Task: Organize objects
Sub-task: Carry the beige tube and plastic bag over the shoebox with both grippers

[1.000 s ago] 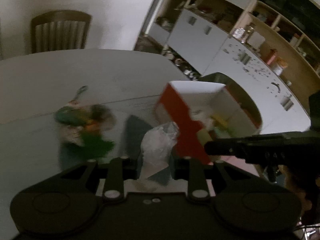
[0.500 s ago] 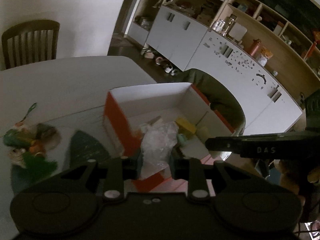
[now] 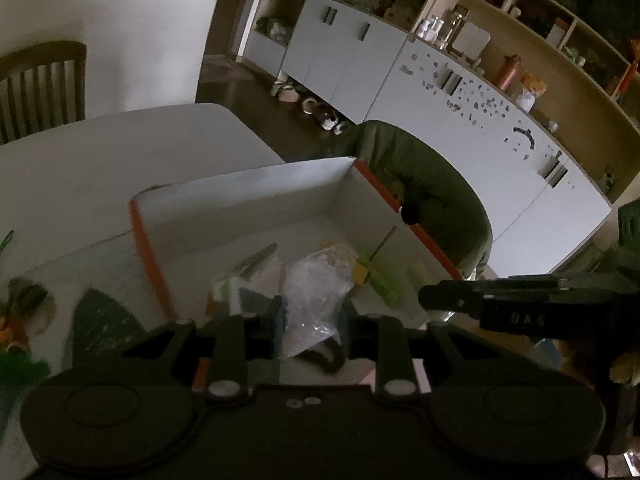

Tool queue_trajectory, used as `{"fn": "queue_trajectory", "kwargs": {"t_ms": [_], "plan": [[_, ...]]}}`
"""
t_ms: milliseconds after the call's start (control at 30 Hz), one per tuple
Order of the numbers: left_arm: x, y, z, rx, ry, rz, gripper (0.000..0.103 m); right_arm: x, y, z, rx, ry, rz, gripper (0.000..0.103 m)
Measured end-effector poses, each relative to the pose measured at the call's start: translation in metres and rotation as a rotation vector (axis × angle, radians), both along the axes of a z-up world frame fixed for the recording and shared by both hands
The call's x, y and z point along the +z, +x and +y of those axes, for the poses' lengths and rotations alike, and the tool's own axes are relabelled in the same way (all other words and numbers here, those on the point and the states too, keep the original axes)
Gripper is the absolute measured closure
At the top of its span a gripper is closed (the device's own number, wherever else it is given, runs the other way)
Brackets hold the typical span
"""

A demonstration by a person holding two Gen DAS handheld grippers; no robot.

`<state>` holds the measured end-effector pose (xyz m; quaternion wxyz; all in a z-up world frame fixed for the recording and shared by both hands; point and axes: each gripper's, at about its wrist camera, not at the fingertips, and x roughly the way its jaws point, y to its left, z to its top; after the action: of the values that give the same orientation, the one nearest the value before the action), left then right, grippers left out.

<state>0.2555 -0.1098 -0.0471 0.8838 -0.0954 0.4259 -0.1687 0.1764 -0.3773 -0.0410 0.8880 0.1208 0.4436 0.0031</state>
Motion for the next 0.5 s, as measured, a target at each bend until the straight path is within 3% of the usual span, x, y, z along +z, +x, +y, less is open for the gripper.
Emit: {"fn": "queue_trajectory", "kwargs": {"t_ms": [500], "plan": [[-0.033,0.079,-0.043,-0.014,0.096,0.067,0.078,-0.041,0.042,-0.020,0.038,-0.056,0.062,0.080]]}}
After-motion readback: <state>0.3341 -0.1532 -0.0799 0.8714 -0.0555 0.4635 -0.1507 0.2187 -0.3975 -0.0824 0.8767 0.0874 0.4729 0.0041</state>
